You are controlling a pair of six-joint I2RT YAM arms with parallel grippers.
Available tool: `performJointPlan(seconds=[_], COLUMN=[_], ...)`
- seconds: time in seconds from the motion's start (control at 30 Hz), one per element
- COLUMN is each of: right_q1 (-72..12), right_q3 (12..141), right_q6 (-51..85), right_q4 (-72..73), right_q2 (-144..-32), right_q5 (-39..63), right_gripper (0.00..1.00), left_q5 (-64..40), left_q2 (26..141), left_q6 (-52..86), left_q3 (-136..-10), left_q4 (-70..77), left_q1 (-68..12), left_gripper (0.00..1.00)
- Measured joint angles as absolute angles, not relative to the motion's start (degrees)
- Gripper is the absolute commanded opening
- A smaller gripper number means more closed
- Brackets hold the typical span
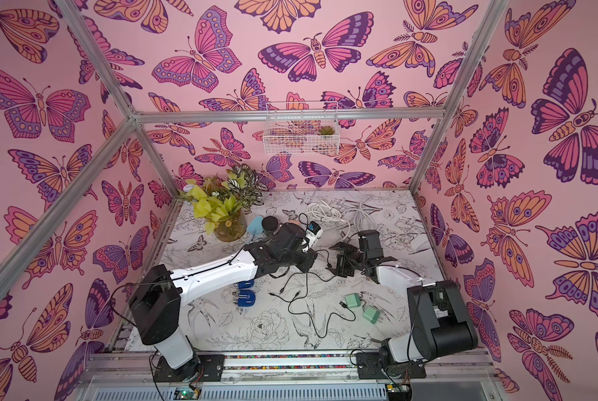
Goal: Charge the electric shaver
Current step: Pick up the charging cable from the center of the board.
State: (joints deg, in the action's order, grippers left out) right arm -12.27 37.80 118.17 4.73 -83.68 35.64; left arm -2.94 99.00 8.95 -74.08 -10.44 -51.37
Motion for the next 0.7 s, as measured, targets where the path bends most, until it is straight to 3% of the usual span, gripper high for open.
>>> performJointPlan(seconds=[0.33, 0.53, 0.63, 0.7], right_q1=[-12.8, -12.7, -12.4, -11.8], right_q3=[34.9, 34.7, 34.8, 35.5], right_q6=[119.3, 119.7, 119.9, 119.3], right_q4=[9.4, 10.5, 10.9, 10.9], right_q2=[-85.4, -85.5, -85.5, -85.5], right_q5=[35.6, 35.2, 34.8, 34.5], right_gripper=[0.36, 0.00, 0.00, 0.00], left_q5=[-1.7, -1.5, -1.5, -1.5], left_q2=[97.6, 95.9, 95.4, 94.8], left_q6=[8.4, 8.4, 8.4, 8.8], left_q3=[-72.6, -71.5, -71.0, -70.3], left_q4=[-8.7, -8.5, -8.3, -8.1], left_q1=[-51.4, -51.4, -51.4, -51.4], left_gripper=[0.00, 0.00, 0.00, 0.12])
